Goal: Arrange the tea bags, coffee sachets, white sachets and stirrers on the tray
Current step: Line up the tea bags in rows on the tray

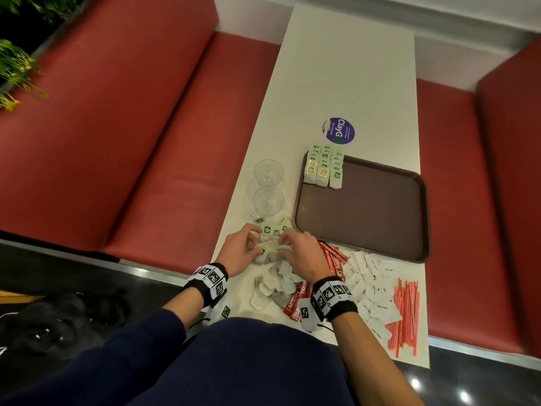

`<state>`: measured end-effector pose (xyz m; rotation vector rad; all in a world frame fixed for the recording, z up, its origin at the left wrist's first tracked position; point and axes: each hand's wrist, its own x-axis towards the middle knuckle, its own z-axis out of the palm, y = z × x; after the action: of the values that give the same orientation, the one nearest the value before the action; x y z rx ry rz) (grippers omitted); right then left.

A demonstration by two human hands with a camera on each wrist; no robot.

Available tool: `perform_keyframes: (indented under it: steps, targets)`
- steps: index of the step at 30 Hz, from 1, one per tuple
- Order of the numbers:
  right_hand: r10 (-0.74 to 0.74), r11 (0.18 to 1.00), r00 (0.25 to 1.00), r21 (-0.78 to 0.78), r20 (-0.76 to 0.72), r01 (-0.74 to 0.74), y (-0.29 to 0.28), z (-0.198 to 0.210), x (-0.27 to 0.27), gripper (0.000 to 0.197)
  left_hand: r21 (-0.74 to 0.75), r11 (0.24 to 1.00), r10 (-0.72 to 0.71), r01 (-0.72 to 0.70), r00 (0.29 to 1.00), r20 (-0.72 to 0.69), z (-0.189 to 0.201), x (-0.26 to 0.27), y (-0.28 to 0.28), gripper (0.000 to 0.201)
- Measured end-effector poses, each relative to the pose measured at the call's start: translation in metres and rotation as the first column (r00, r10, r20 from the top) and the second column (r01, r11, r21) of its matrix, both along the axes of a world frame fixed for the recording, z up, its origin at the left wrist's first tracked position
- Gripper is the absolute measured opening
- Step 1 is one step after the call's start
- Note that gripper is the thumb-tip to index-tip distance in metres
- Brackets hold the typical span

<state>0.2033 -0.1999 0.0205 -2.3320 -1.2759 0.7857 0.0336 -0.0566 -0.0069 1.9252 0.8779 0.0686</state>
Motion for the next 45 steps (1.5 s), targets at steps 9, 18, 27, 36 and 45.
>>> perform_keyframes:
  steps: [9,18,27,36,45]
  targets:
    - [-0.002,0.999,0.995,0.052,-0.102,0.008,-0.009,0.014,0.014,0.011,0.066,0.996,-0.049,0.053,0.997,-0.06,0.0,-0.001,-0.001,0.012]
    - [0.129,0.981,0.989,-0.138,-0.065,-0.137,0.026,-0.001,-0.015,0.063,0.07,0.998,0.005,-0.003,1.0,-0.023,0.004,0.002,-0.003,0.014]
    - [0.044,0.999,0.988,-0.005,-0.147,-0.045,0.015,0.016,-0.005,0.018,-0.043,0.995,0.093,-0.087,0.983,0.156,0.026,-0.003,-0.005,0.032]
    - [-0.097,0.981,0.93,0.122,-0.354,0.149,-0.005,0.071,0.015,0.03,-0.546,0.835,0.206,-0.061,0.956,0.209,0.075,0.028,-0.017,0.019]
    - [-0.16,0.977,0.98,0.126,-0.117,0.174,0.006,0.081,0.019,0.022,-0.829,0.557,0.409,-0.049,0.885,0.222,0.089,0.052,-0.022,0.03]
